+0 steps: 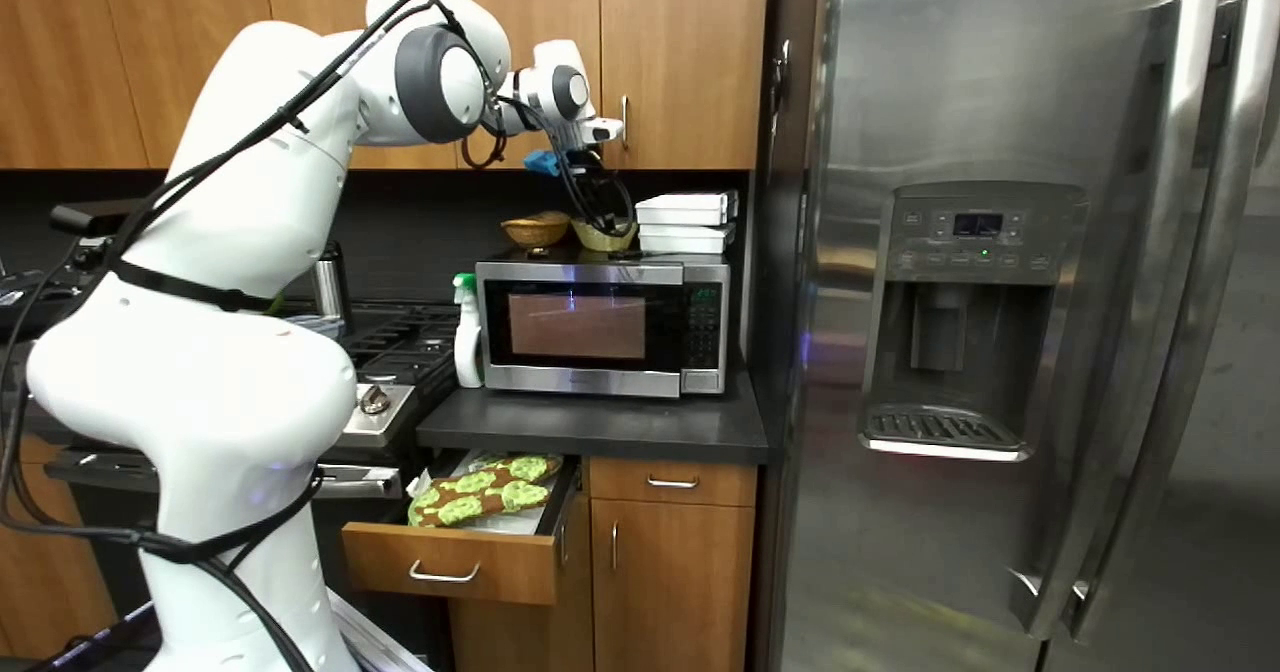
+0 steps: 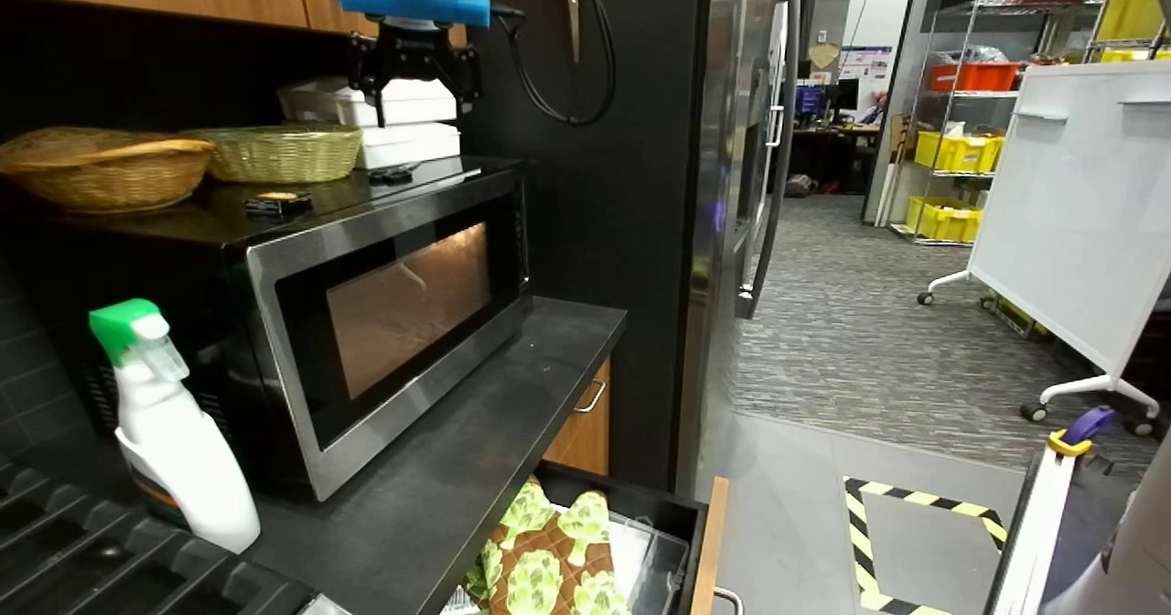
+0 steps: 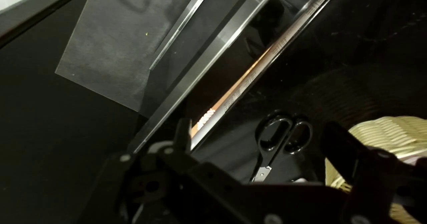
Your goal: Put the scissors in the open drawer
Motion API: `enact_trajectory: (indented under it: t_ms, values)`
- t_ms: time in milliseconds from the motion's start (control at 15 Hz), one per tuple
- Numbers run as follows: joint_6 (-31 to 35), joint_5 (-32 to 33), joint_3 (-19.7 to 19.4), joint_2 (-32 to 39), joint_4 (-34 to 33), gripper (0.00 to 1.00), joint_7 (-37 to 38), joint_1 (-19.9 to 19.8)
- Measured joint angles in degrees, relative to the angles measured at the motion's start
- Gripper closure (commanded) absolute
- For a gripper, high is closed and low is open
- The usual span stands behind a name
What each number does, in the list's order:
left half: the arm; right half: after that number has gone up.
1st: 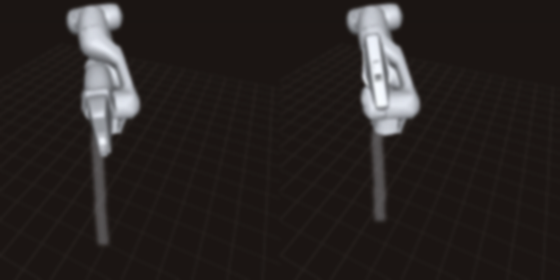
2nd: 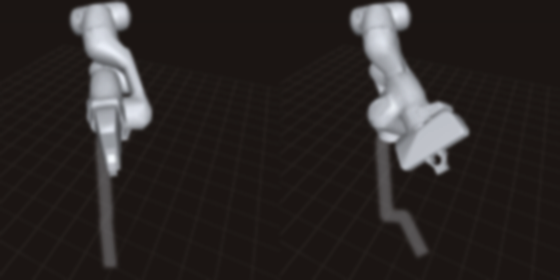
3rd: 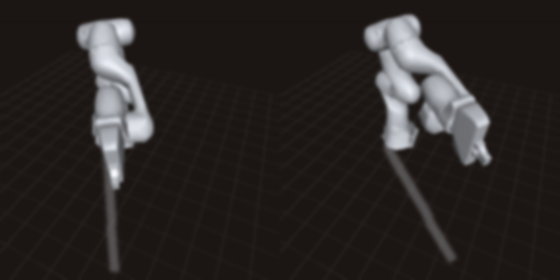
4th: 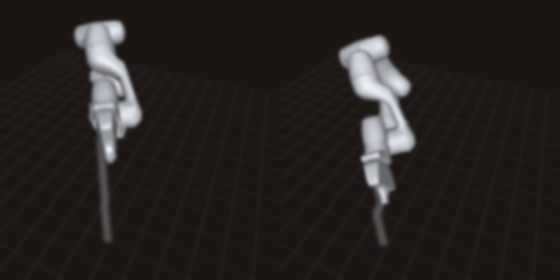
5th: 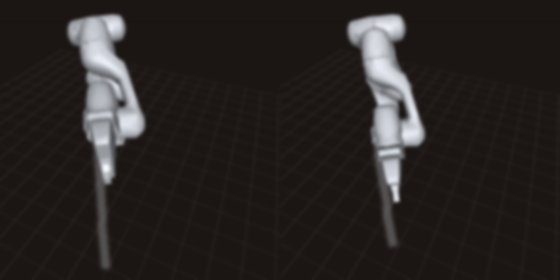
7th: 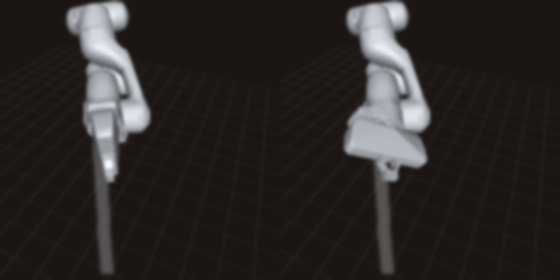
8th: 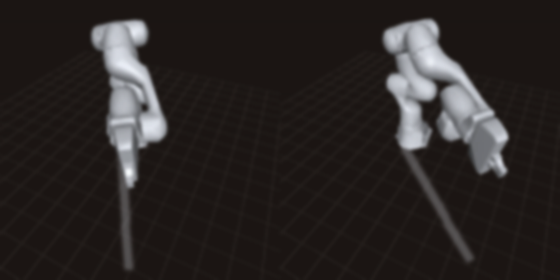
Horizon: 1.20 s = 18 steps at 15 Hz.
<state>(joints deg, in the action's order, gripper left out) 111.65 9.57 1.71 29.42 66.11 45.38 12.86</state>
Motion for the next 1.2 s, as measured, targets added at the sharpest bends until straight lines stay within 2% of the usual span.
enact_trajectory:
  t_ms: [333, 933, 1200]
  values:
    - [2.98, 0.08, -0.09, 1.38, 0.25, 0.0, 0.0, -0.2]
    - [5.51, 0.06, -0.18, 2.6, 0.46, 0.0, 0.0, -2.79]
    - [7.42, 1.16, -0.29, 2.73, 0.53, 0.0, 0.48, -2.49]
